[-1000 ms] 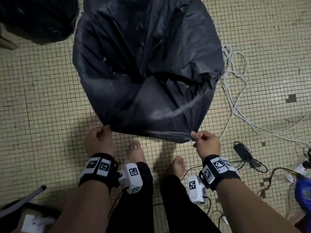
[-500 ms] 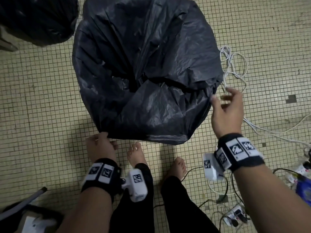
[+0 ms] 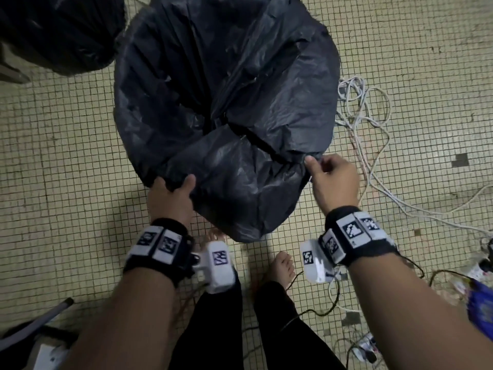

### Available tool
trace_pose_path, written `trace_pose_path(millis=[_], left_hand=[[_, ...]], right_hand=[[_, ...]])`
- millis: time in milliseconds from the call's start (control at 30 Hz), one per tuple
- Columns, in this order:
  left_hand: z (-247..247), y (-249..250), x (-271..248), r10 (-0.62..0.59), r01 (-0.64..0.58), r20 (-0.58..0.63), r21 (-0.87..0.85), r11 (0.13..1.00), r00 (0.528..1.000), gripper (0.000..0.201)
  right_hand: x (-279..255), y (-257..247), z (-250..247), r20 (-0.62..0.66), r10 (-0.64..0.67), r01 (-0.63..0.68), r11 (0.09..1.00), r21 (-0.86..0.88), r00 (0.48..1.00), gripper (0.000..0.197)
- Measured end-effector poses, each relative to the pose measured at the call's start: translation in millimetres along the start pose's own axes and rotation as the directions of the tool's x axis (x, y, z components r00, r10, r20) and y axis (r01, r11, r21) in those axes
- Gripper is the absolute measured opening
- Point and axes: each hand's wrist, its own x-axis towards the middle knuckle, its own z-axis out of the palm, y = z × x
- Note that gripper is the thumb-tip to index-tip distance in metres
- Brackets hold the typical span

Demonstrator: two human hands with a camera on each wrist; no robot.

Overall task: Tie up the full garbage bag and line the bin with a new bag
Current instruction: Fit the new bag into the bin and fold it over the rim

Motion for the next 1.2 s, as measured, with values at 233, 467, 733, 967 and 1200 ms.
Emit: trace_pose_path(millis=[233,467,733,967,1200], left_hand=[[-44,26,56,0.12,-0.119,-0.029,0.023,0.993,0.992,0.06],[-18,-9,-12,-0.066,0.041,-0.278,-0.096,0.995,0.958,0.058],[10,-47,-47,-0.074,0.06,-0.044,-0.26,0.964,0.996,0.065],[5,-64,-37,-0.087,0.075,-0.004,-0.48,0.874,0.996,0.009],[2,-65,-30,0.192,-0.193,-0.021,-0.086,0.977,0.981,0.013]], right_hand=[[-67,-5,33,0.091,0.052,-0.063,0.99,0.125,0.994,0.037],[-47,-7,24,0.131,0.148,-0.181,0.939,0.293,0.98,0.038],[-19,68,9,0.049,0.36,-0.362,0.904,0.226,0.932,0.027],[-14,77,25,0.08,0.427,-0.431,0.857,0.281,0.901,0.029],[-19,81,26,0.092,0.377,-0.386,0.869,0.31,0.922,0.025]])
